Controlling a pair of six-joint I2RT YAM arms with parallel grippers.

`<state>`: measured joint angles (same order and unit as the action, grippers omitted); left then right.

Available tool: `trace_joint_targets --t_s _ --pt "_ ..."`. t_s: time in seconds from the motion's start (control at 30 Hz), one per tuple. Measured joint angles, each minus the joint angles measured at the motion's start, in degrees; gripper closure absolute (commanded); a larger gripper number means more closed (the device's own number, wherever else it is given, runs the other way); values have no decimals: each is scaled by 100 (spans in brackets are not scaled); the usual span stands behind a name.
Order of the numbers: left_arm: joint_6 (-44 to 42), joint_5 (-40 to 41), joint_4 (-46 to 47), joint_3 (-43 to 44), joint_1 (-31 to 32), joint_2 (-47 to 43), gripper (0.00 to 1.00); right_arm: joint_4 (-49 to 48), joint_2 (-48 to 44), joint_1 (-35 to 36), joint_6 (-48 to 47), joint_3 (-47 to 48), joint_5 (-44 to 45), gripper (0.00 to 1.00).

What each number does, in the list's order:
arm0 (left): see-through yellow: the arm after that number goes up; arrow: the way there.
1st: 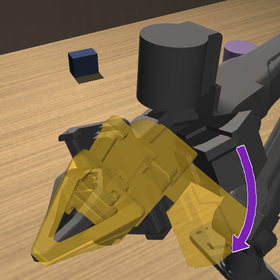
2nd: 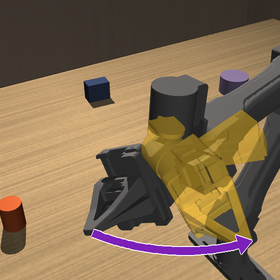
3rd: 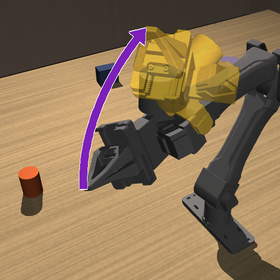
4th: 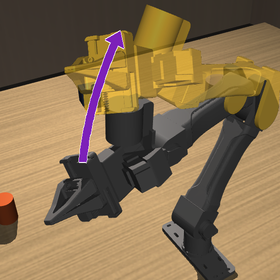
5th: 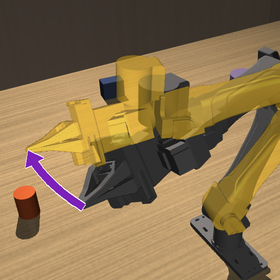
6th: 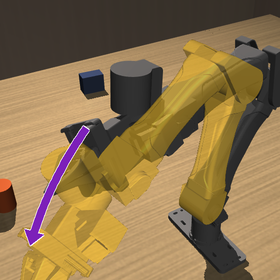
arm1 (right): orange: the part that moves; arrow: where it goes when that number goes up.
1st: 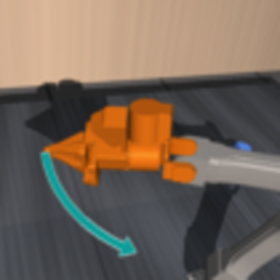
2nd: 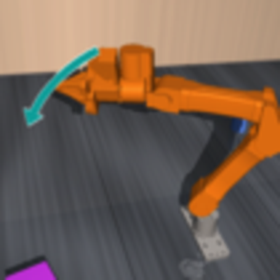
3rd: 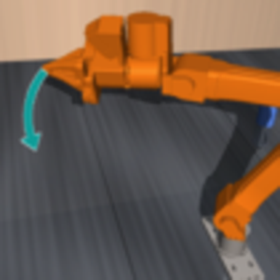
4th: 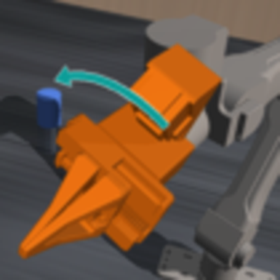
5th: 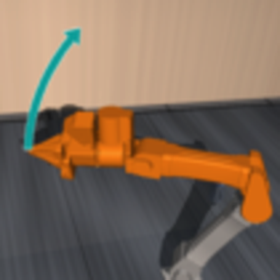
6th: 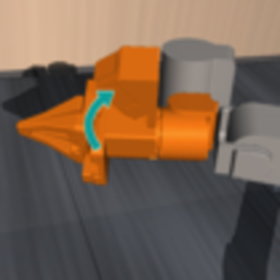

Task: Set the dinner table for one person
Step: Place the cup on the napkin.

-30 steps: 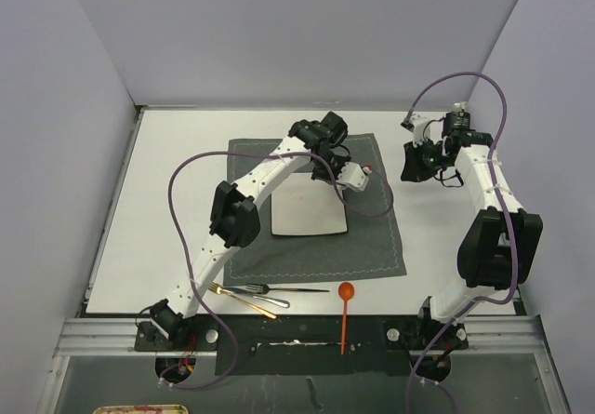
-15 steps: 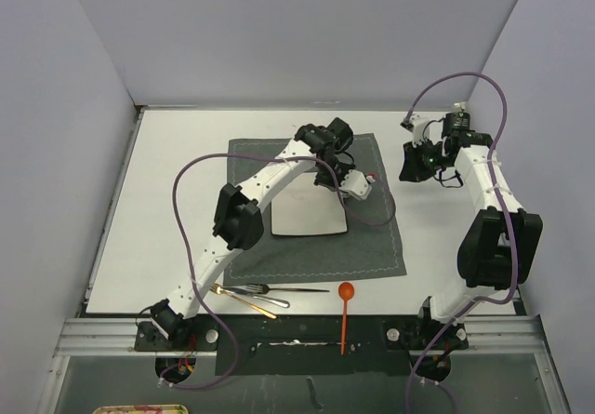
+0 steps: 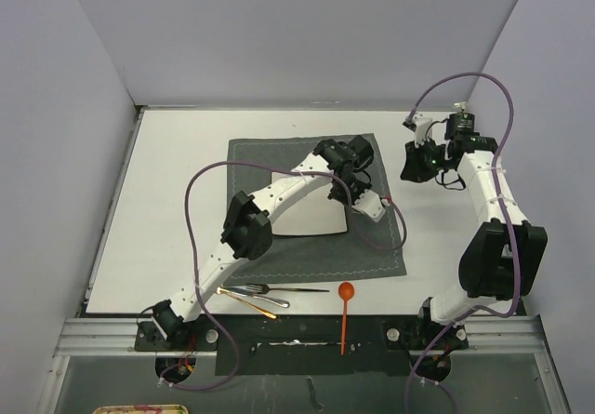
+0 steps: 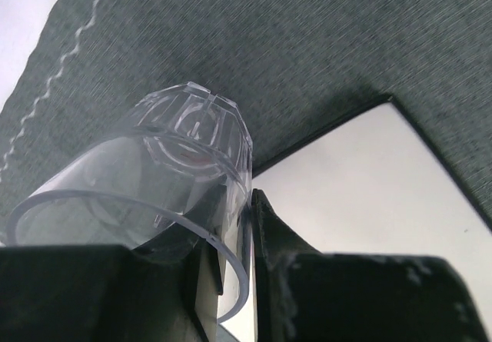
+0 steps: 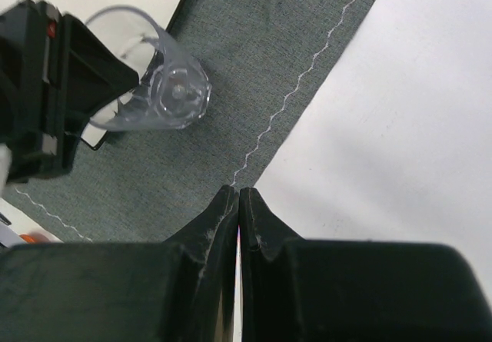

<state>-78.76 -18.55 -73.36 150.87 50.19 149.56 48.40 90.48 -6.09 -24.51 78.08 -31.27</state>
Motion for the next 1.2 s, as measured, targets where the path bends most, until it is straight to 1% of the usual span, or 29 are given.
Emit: trace_joint_targets --t_s 0.2,0.43,0.57,0.73,1.1,1.17,1.2 --pt "-55 153 -2 -236 251 0 100 0 -79 0 103 0 -83 100" --pt "-101 234 7 -243 304 0 99 0 -210 0 181 -2 -221 100" --pt "-98 330 68 -262 319 0 84 -26 -212 0 214 -37 -240 100" --pt "-74 424 203 -267 339 0 72 -31 -221 0 240 -46 -273 99" --pt "81 699 433 -267 367 0 56 -31 -358 2 227 -66 -348 99" --pt "127 748 476 -267 367 0 54 -28 -358 9 225 -66 -348 99" --pt "149 772 505 -267 367 0 53 -26 -358 13 225 -66 -348 97"
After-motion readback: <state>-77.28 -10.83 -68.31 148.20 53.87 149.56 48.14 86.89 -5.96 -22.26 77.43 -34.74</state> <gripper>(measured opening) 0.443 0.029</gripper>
